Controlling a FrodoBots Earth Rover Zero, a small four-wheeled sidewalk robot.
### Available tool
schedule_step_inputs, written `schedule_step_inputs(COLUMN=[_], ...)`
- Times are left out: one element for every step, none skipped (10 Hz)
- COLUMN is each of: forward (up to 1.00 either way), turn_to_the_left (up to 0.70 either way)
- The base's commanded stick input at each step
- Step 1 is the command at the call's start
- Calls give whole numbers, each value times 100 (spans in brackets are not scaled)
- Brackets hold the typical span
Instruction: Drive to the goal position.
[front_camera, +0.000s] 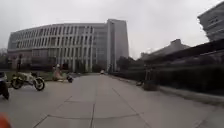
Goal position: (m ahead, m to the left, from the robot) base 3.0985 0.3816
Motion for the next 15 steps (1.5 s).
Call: schedule_step_inputs(forward=[70, 70, 70, 70, 70, 70, 70, 70, 70, 70, 70, 70, 70, 70, 70], turn_to_the_left=[-1, -1, -1, -1, -1, -1, -1, -1, -1, -1, -1, -1, -1, -1, -1])
